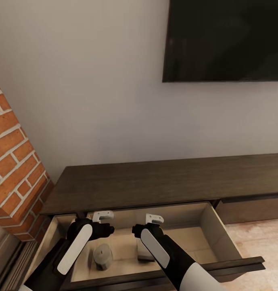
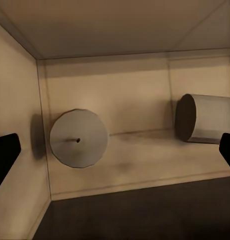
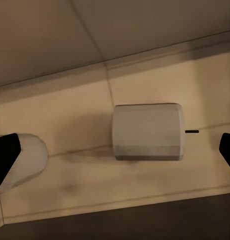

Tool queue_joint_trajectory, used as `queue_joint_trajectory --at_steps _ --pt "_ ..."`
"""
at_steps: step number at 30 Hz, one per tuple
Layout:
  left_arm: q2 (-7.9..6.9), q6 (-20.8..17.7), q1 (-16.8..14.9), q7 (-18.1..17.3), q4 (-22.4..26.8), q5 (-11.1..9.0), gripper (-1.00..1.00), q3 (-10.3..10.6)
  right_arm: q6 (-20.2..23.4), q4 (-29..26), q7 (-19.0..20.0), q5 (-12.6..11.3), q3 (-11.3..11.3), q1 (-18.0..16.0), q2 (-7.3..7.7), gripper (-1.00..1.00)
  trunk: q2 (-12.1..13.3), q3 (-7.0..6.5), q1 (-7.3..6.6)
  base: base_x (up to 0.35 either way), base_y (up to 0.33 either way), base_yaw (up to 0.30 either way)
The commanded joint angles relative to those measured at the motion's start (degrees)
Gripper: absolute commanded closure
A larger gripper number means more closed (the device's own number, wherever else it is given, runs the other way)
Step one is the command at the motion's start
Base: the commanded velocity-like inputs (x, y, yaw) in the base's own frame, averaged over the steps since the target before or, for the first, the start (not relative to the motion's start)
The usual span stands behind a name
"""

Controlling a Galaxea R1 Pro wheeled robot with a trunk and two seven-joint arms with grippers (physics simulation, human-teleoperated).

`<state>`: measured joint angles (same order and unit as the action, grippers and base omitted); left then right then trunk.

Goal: Place each of the two pumpkins and all three candles from the living room inside a cabinet in the living room (use any cabinet), then make sure every cabinet is closed, and position the cauldron so it is next to a table in the living room.

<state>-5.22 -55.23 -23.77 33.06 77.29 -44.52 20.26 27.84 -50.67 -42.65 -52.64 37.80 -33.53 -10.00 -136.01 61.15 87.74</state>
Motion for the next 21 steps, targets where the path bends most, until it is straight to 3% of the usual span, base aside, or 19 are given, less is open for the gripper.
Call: queue_joint_trajectory --at_steps 1,9,16,21 --pt "-0.06 -0.05 -0.05 0.60 0.06 -0.57 -1.00 0.13 0.17 -0.09 -0.41 -0.28 0.08 -0.05 0.00 -1.00 0.39 -0.13 -0.24 0.000 0.000 0.000" --pt "-0.06 -0.05 -0.05 0.60 0.06 -0.57 -1.00 0.13 0.12 -0.11 -0.41 -0.27 0.08 -0.05 0.00 -1.00 3.60 -1.57 -1.99 -0.005 0.000 0.000" --pt "-0.06 -0.05 -0.05 0.60 0.06 -0.57 -1.00 0.13 0.11 -0.01 -0.41 -0.29 0.08 -0.05 0.00 -1.00 6.41 -2.82 -3.53 -0.182 0.000 0.000" --pt "-0.06 -0.05 -0.05 0.60 0.06 -0.57 -1.00 0.13 0.11 -0.01 -0.41 -0.29 0.08 -0.05 0.00 -1.00 8.41 -3.72 -4.63 -0.031 0.000 0.000"
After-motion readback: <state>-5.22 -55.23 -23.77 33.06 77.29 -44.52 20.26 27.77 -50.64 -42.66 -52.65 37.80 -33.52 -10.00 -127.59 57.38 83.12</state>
